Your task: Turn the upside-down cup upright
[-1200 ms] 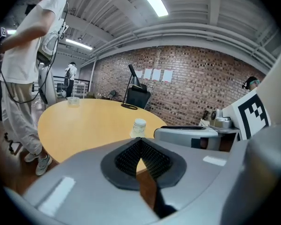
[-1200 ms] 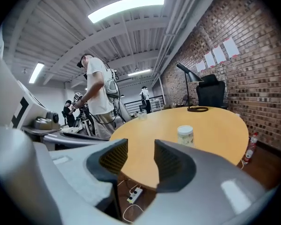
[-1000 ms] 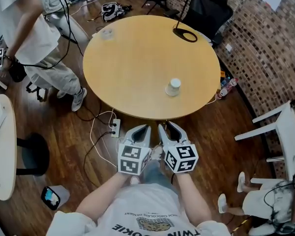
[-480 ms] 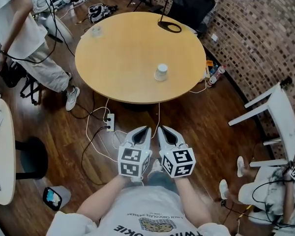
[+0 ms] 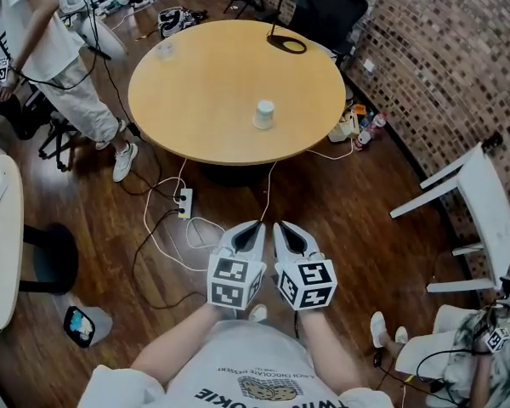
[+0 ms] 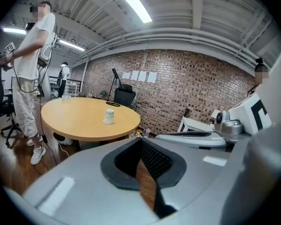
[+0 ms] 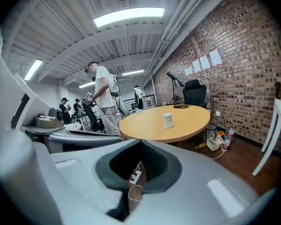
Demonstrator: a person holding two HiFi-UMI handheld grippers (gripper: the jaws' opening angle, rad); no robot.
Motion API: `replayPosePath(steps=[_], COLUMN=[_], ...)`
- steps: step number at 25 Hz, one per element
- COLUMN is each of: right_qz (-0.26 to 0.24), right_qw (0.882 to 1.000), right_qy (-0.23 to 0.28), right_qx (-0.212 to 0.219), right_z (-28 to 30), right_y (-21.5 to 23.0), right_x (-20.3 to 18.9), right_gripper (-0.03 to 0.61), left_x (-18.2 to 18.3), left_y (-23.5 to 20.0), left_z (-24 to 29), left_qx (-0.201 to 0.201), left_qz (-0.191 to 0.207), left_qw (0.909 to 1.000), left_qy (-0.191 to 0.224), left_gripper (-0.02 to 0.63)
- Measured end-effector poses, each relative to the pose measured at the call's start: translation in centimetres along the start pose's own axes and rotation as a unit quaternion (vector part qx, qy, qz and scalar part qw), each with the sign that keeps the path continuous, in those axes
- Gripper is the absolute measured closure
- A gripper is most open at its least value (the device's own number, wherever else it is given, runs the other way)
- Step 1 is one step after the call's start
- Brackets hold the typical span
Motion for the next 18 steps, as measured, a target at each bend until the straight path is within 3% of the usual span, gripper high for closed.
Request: replayPosePath(steps=[8,18], right_qz=[0.004,0.003], right_qw=[1.000,1.000], right_qy=[-0.004,-0.003], right_qx=[0.003,0.019], right_z=[-4.2,-5.7], right_y=[1.7,1.5], right_x=[-0.4,-0.2], right_gripper=[0.575,0.575], left_x=[-1.4,-1.5], left_y=[4.4,5.9], left_z=[-1.4,-2.3], left_qx=[0.011,0.021], left_qz=[0.004,0.005], left_qw=[0.9999,0.9997], left_qy=[-0.006,-0.010], left_gripper=[0.611,0.611])
Point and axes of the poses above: the fingertips, and each gripper's own axes: z forward along the fingers, y to its right, x out of its top, the point moved 10 cm from there along -z, backward along the fingers, and after that the axes turned 15 degrees about y, right-handed, at the moved point
